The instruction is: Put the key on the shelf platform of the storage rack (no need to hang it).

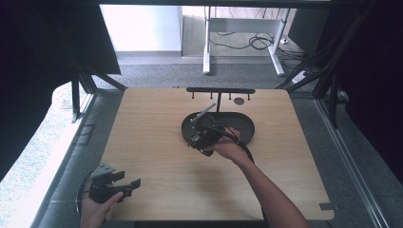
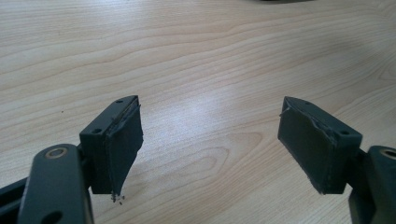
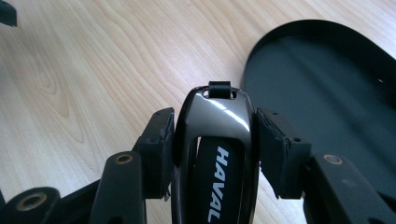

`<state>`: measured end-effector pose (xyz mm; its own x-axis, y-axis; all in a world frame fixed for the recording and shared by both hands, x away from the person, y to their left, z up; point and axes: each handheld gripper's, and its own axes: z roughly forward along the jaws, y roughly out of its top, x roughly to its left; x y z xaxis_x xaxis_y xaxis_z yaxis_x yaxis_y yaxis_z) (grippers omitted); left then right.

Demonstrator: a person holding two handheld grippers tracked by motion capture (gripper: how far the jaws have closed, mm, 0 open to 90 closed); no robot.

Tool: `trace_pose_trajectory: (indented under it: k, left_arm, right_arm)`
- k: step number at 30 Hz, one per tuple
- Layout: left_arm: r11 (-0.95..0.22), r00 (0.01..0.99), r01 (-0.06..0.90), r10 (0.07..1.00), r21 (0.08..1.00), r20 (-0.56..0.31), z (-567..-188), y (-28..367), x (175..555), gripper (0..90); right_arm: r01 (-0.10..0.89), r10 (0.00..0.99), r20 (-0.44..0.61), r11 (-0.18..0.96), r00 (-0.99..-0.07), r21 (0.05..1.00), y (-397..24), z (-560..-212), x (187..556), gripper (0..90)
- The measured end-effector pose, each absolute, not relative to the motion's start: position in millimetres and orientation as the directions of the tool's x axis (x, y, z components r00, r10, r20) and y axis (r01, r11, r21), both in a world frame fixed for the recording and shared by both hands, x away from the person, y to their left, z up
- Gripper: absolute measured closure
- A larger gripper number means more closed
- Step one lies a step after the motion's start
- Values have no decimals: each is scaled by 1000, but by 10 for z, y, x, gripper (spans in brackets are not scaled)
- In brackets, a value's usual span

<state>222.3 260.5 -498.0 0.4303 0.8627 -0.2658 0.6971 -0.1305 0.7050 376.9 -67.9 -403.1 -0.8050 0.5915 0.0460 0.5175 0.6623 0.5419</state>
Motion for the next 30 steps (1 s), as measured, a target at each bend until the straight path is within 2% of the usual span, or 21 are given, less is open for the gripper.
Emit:
trace_pose_trajectory:
  k: [30]
  left_arm:
    - [-126, 427, 699, 864, 704, -269, -4977, 2609, 2221, 222]
  right_arm:
    - [582, 670, 39, 613, -741, 534, -988, -4073, 4051, 497]
